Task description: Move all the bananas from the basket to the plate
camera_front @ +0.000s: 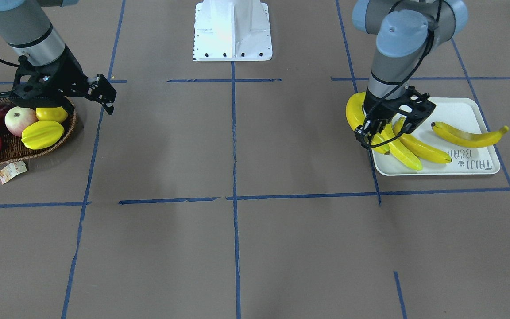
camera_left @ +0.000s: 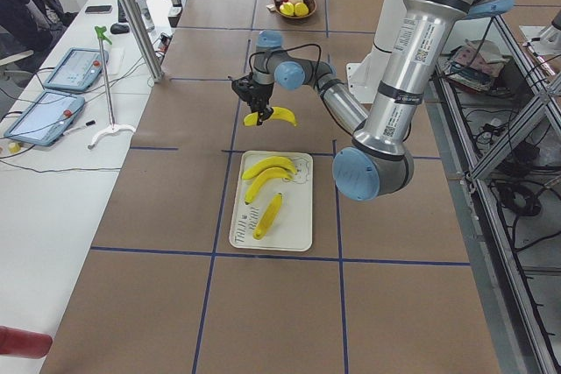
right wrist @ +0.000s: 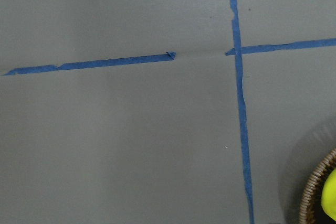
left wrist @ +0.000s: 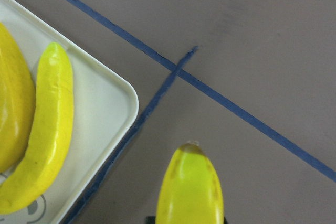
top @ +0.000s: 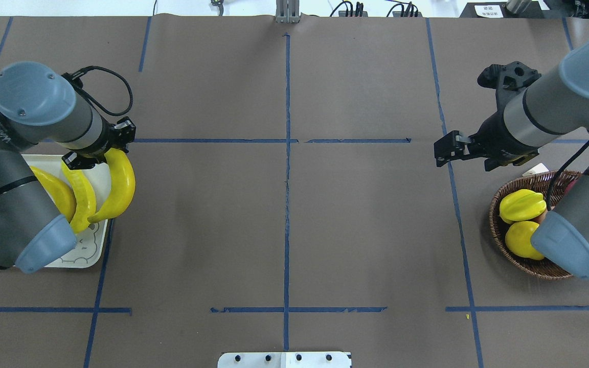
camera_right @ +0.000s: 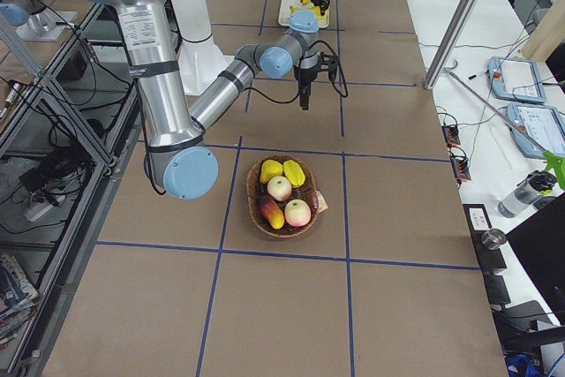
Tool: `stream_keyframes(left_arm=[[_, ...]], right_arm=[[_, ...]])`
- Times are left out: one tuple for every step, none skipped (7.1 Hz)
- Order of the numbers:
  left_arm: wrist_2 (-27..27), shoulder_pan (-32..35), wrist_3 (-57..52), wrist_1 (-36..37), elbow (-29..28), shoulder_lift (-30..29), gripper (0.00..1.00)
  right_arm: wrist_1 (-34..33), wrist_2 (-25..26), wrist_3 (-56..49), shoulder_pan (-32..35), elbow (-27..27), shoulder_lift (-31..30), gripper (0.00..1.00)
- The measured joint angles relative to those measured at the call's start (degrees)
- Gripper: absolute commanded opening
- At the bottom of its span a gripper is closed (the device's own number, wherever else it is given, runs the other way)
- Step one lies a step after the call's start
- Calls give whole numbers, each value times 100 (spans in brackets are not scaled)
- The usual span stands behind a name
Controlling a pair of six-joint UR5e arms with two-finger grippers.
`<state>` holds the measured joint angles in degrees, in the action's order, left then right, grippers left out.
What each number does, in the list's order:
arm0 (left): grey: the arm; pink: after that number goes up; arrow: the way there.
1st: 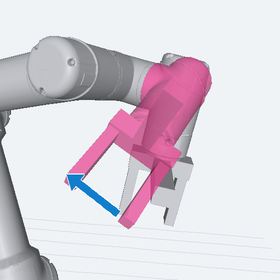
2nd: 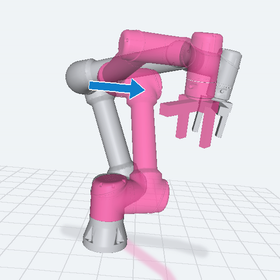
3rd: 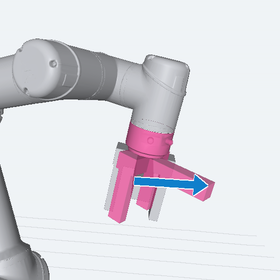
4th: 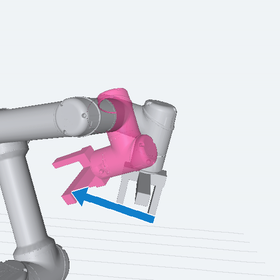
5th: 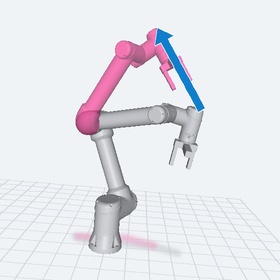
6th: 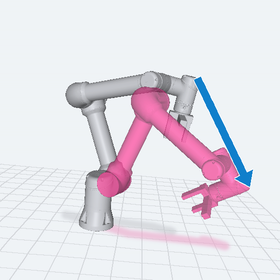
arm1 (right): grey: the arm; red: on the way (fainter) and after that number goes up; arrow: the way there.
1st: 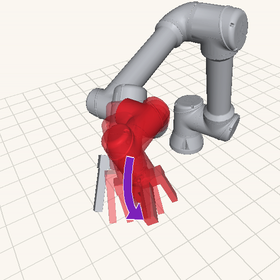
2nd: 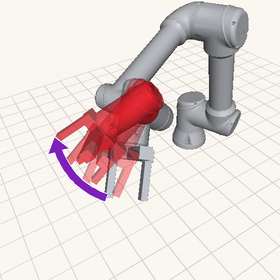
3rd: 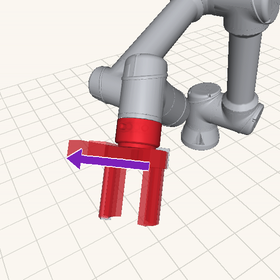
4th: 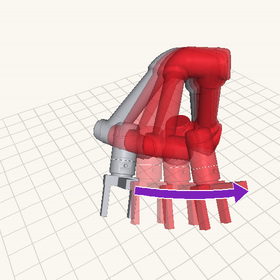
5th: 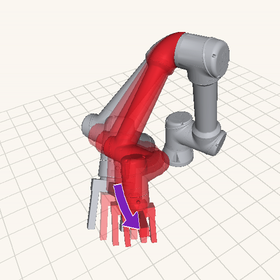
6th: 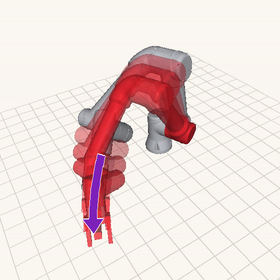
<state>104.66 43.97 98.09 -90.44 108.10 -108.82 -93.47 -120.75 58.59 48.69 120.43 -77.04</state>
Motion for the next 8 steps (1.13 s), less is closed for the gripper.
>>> stream_keyframes(left_arm=[[-2, 107, 408, -477, -191, 112, 2], [0, 166, 675, -873, -435, 173, 2], [8, 198, 736, -1295, -654, 304, 2], [22, 211, 654, -1788, -823, 557, 2], [31, 214, 541, -2173, -965, 772, 2], [35, 216, 493, -2378, -1100, 872, 2], [36, 214, 494, -2576, -1259, 905, 2], [37, 201, 538, -2836, -1449, 901, 3]], right_arm=[[-7, -125, -122, 110, 15, -63, 100], [-8, -178, -172, 160, 24, -87, 100], [-9, -195, -185, 177, 31, -90, 100], [-5, -200, -188, 187, 37, -92, 100], [-2, -202, -189, 198, 50, -95, 100], [-3, -203, -190, 206, 77, -98, 100], [-4, -203, -190, 209, 112, -103, 100], [-4, -203, -190, 211, 140, -105, 100]])
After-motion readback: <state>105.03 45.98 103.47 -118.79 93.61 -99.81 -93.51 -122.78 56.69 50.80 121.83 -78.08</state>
